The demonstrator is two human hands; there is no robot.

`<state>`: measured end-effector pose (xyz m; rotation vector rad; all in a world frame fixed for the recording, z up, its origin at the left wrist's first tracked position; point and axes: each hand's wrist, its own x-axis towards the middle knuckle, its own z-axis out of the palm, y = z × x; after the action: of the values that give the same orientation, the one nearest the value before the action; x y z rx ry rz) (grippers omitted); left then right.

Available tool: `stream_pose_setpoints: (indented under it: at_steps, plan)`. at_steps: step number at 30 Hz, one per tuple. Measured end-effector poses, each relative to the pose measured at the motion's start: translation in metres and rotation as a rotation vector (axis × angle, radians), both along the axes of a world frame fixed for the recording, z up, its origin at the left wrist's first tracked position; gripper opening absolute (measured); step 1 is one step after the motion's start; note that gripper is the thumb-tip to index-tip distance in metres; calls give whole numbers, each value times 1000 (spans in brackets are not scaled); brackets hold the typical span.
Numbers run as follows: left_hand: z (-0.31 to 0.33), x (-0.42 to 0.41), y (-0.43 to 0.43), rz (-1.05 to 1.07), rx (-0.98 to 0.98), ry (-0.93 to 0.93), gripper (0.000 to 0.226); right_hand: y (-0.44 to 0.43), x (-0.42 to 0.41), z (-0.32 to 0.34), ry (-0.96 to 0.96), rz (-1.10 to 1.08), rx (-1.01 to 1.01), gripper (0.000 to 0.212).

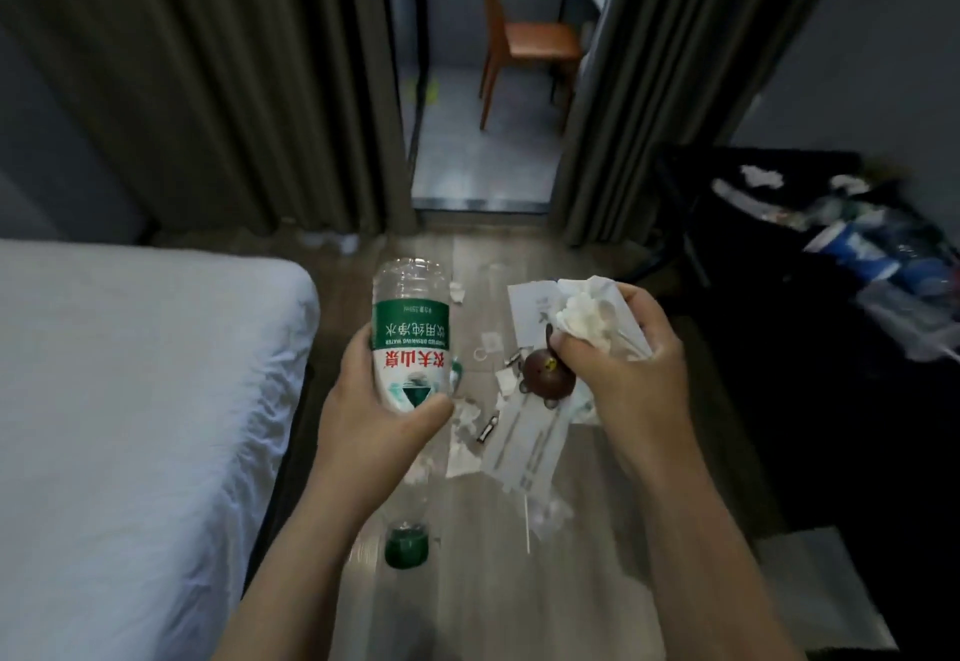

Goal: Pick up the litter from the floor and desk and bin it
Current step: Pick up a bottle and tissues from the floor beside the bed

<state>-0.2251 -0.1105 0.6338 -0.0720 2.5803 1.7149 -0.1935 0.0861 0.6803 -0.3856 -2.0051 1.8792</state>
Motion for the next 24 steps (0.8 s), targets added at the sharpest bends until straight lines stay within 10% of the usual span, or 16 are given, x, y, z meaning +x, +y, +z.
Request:
stream_pose_setpoints:
  at_steps: [12, 24]
  plan:
    - [140, 8, 45, -375, 231, 268, 67, 10, 77, 129, 288, -347, 24, 39]
    - [127, 70, 47, -979, 256, 156, 66, -69, 231, 127, 138, -882, 175, 35]
